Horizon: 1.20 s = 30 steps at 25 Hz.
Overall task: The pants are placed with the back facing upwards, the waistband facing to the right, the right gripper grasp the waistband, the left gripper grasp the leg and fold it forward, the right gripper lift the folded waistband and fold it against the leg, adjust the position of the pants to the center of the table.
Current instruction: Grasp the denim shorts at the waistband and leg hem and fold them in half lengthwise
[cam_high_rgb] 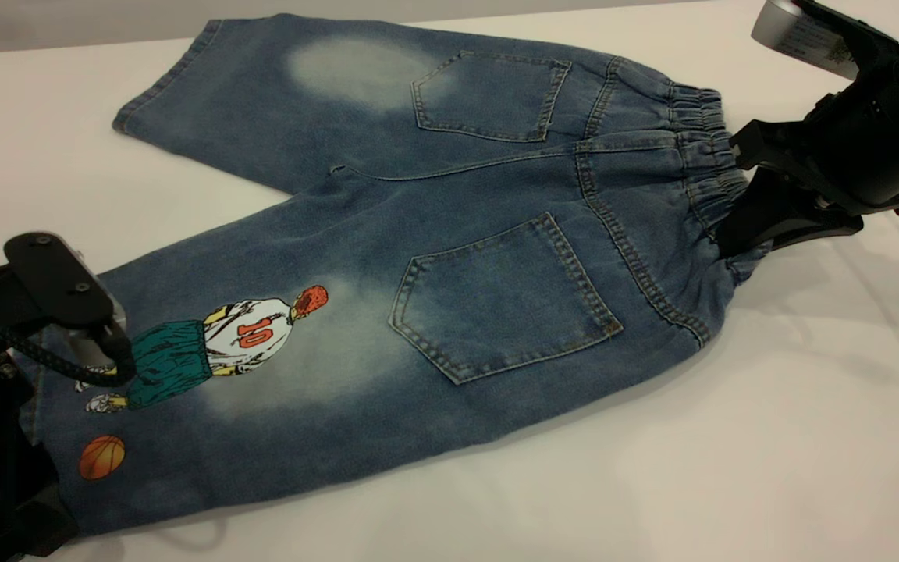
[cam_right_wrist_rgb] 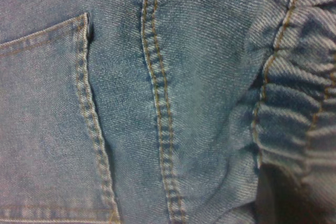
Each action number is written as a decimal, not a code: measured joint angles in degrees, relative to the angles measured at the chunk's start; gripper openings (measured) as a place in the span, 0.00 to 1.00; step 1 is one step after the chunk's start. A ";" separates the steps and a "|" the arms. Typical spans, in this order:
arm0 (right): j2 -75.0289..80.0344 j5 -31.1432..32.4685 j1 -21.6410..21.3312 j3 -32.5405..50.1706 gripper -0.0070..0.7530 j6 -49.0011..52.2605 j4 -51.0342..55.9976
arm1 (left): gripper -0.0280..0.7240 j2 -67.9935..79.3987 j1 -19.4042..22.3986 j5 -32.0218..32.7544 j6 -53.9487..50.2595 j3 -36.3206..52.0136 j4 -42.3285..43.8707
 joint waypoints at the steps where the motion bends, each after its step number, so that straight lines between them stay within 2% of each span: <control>1: 0.00 0.05 0.00 0.00 0.06 0.00 0.00 | 0.52 0.00 0.00 0.22 -0.21 0.00 0.06; 6: 0.00 0.46 0.00 0.00 0.07 -0.05 0.00 | 0.52 0.00 0.15 -0.37 -0.30 0.00 1.90; 10: 0.00 0.67 0.00 0.00 0.07 -0.10 0.00 | 0.52 0.00 0.15 2.30 -2.21 0.00 2.06; 15: 0.00 1.16 0.00 0.00 0.07 -0.24 0.00 | 0.52 0.00 0.15 1.84 -6.57 0.00 7.26; 23: 0.00 1.16 0.00 0.00 0.07 -0.34 0.00 | 0.52 0.00 0.15 3.41 -23.41 0.00 24.04; 30: 0.00 1.16 0.00 0.00 0.07 -0.39 0.00 | 0.52 0.66 0.15 -2.87 -37.54 0.00 39.17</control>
